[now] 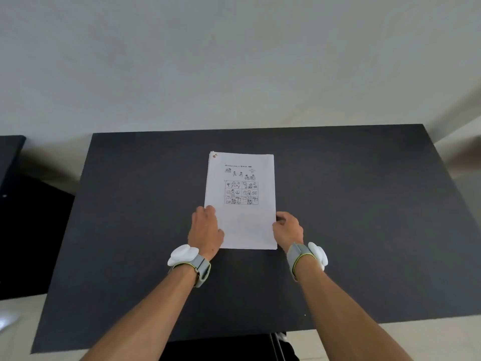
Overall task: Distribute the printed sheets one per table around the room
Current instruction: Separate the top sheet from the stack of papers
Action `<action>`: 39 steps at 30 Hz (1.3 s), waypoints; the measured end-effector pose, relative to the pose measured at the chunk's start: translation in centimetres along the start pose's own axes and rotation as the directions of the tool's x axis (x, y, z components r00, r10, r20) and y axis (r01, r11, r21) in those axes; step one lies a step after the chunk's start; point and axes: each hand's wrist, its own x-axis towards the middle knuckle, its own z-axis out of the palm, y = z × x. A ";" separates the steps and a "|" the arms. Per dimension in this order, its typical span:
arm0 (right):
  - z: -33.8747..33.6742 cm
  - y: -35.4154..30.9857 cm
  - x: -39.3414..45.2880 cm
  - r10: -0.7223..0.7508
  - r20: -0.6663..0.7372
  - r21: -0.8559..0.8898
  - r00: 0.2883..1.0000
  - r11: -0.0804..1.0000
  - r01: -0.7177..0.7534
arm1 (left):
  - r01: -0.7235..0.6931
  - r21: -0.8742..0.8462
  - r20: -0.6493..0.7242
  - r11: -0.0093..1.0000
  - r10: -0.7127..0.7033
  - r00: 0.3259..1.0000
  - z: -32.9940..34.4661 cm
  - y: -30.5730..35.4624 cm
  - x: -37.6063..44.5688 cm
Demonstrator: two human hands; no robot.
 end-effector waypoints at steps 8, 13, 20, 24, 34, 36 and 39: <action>-1.4 1.0 0.3 0.047 0.220 0.456 0.974 0.878 -0.145 | 0.040 -0.302 0.310 0.953 0.058 0.949 3.8 6.7 -1.9; -2.3 0.9 0.5 -0.010 0.290 0.492 0.957 0.859 -0.140 | 0.082 -0.291 0.234 0.953 -0.012 0.972 5.5 7.8 -2.1; -3.0 1.2 1.5 -0.020 0.353 0.446 0.935 0.883 -0.150 | 0.118 -0.316 0.221 0.941 -0.048 0.974 5.8 8.2 -1.7; -3.4 1.4 1.7 -0.011 0.373 0.412 0.928 0.898 -0.156 | 0.157 -0.370 0.248 0.916 -0.066 0.967 5.9 7.9 -1.5; -3.2 1.6 2.7 0.015 0.344 0.303 0.939 0.944 -0.127 | 0.178 -0.359 0.247 0.916 -0.090 0.965 6.1 8.0 -1.1; -3.2 1.7 2.9 0.021 0.327 0.294 0.945 0.948 -0.123 | 0.179 -0.333 0.247 0.926 -0.097 0.964 5.9 8.1 -0.9; -3.2 1.9 3.0 0.009 0.265 0.234 0.964 0.969 -0.073 | 0.179 -0.309 0.253 0.934 -0.101 0.962 5.7 8.0 -0.9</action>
